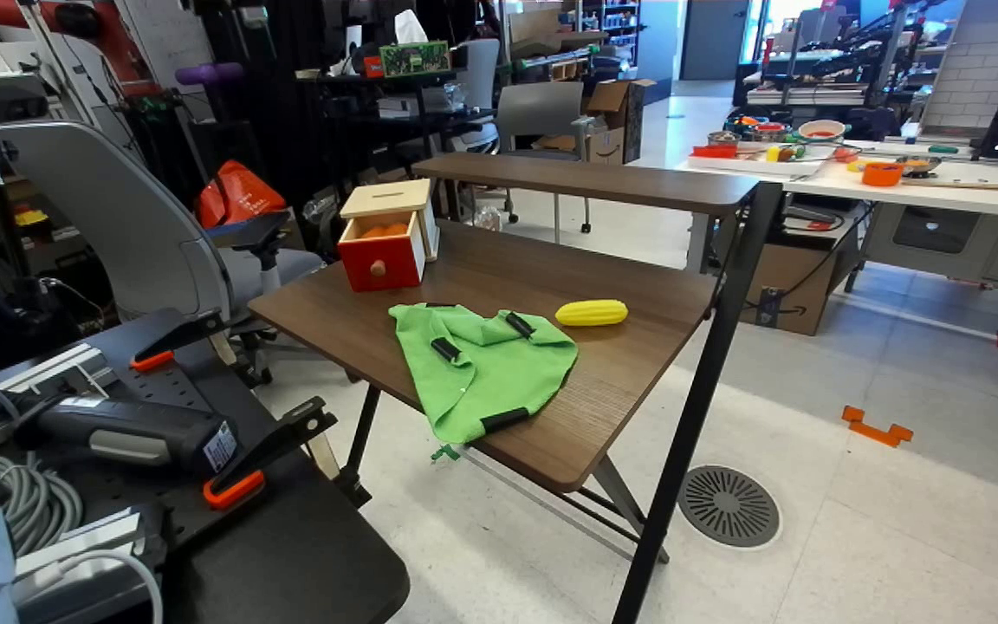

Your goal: Slide the green cloth backward

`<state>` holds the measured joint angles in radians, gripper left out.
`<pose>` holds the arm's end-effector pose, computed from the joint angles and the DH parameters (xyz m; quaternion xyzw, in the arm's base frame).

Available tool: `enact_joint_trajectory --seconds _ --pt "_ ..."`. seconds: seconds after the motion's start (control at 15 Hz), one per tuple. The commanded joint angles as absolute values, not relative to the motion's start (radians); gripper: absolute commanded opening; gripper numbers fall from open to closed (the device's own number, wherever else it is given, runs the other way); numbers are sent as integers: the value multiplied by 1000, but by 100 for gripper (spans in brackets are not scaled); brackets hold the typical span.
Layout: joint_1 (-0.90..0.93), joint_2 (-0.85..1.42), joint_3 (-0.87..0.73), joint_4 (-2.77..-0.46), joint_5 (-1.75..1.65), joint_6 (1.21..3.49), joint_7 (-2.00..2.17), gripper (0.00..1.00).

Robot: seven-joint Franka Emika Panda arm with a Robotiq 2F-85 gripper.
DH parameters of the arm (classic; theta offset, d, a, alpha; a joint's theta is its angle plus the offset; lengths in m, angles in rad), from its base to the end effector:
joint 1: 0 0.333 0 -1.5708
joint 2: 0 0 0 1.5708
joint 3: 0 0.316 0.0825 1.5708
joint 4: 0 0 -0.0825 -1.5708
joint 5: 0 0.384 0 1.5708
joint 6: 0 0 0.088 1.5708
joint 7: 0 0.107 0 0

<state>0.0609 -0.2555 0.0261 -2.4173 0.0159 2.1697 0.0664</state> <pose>0.4519 0.0401 0.4078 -1.0000 -0.0054 -0.0037 0.0036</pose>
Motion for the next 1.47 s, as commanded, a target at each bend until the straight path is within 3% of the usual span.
enact_joint_trajectory --seconds 0.0,0.6,1.4 --pt "19 -144 40 -2428 -74 2356 130 100" --pt "-30 245 -74 -2369 -252 2690 292 100" --pt "88 631 -203 -2185 -174 2799 405 100"
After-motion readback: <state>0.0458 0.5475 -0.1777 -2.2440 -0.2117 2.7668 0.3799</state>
